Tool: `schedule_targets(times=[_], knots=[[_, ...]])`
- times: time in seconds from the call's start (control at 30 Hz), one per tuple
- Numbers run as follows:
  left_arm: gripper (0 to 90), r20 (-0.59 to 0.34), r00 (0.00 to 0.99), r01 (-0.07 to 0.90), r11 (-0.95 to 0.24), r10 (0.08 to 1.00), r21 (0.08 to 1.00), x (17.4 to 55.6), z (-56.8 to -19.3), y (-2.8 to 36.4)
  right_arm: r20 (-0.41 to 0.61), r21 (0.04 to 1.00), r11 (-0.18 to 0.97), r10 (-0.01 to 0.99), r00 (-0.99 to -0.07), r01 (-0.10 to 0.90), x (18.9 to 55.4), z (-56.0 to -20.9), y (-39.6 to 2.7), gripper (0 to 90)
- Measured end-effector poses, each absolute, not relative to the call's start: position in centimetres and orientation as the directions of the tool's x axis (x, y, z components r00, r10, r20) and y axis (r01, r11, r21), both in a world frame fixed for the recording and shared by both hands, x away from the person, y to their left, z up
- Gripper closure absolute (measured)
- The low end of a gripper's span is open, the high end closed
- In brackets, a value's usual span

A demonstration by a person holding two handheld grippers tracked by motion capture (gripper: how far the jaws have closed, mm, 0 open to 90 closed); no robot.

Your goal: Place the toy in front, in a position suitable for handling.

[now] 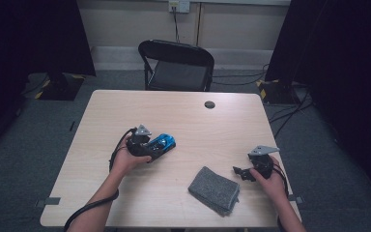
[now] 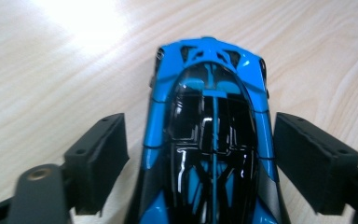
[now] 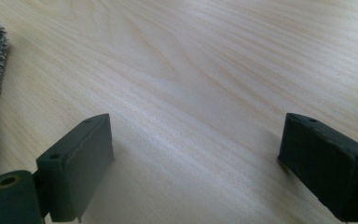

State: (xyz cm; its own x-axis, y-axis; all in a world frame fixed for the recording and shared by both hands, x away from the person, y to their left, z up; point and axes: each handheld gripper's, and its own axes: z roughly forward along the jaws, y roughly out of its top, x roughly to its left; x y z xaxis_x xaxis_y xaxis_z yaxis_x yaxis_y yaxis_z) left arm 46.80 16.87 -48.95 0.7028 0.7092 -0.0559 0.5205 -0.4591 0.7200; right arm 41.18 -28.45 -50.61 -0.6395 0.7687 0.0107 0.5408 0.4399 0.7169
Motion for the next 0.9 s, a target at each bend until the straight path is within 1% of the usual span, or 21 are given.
schedule_targets(times=[0.23, 0.47, 0.53, 0.67, 0.73, 0.77, 0.9], knots=[[15.9, -0.051, 0.711, 0.511, -0.466, 0.701, 0.722, 45.9, -48.8, 17.4, 0.010, 0.718, 0.440, 0.768, -0.641, 0.539, 41.2, -50.6, -28.5, 9.0], [16.2, -0.074, 0.718, 0.512, -0.453, 0.692, 0.730, 44.7, -48.4, 18.4, 0.012, 0.716, 0.440, 0.768, -0.640, 0.541, 41.2, -50.6, -28.5, 9.0], [16.4, -0.066, 0.721, 0.505, -0.458, 0.690, 0.732, 44.4, -48.4, 18.7, 0.011, 0.716, 0.441, 0.769, -0.640, 0.542, 41.2, -50.6, -28.5, 9.0], [16.0, -0.078, 0.713, 0.518, -0.448, 0.696, 0.729, 43.9, -48.8, 19.2, 0.011, 0.716, 0.440, 0.769, -0.639, 0.542, 41.2, -50.6, -28.4, 9.0], [16.1, -0.065, 0.708, 0.516, -0.453, 0.703, 0.727, 43.7, -49.1, 19.4, 0.011, 0.716, 0.440, 0.769, -0.639, 0.542, 41.2, -50.6, -28.4, 9.0], [16.0, -0.076, 0.708, 0.524, -0.449, 0.702, 0.724, 43.6, -49.3, 19.5, 0.011, 0.716, 0.440, 0.769, -0.639, 0.542, 41.2, -50.6, -28.4, 9.0], [16.6, -0.069, 0.697, 0.531, -0.449, 0.713, 0.719, 43.4, -50.0, 19.6, 0.011, 0.716, 0.440, 0.769, -0.639, 0.542, 41.2, -50.6, -28.4, 9.0]])
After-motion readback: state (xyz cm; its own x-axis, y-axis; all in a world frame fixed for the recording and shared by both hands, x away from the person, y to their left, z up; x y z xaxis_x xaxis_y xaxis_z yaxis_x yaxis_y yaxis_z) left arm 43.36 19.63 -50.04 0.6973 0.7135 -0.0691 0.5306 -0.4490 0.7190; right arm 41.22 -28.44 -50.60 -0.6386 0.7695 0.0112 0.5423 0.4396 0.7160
